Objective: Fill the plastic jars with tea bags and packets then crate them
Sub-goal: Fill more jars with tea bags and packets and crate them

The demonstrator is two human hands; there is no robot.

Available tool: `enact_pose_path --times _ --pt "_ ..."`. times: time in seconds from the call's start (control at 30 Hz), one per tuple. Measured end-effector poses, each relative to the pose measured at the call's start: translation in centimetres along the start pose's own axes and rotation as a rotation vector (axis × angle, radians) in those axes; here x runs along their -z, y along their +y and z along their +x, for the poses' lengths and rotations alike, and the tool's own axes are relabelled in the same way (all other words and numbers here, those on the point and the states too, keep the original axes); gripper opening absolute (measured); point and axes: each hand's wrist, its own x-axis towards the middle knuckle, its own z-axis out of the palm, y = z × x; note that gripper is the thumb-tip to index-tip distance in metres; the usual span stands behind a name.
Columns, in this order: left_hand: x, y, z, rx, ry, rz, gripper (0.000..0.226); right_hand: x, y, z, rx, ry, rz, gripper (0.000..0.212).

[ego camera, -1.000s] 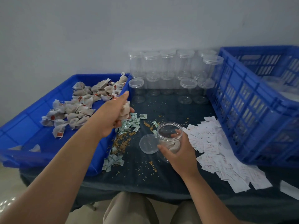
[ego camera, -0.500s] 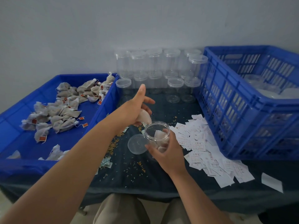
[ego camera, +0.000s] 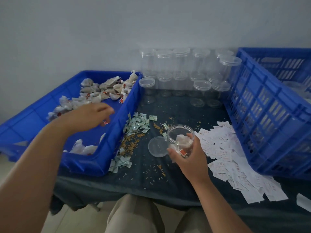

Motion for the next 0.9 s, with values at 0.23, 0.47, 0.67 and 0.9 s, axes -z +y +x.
enact_pose_path --times 0.23,0.47,0.67,0.9 --pt "-0.2 -7.4 -1.3 0.297 -0.501 0.641 0.059 -0.2 -0.1 0.0 0.016 -0.002 -0.002 0.082" --pt "-3.1 -7.0 1.3 0.19 -0.422 0.771 0.015 -0.1 -0.4 -0.1 0.008 -0.006 0.034 0.087" --pt "-3.1 -9.2 2.2 0.122 -0.061 0.337 0.013 -0.1 -0.2 -0.1 0.012 -0.007 0.014 0.076" --pt "-3.2 -9.1 1.8 0.068 0.188 0.069 0.025 -0.1 -0.1 -0.1 0.005 -0.02 0.022 0.084"
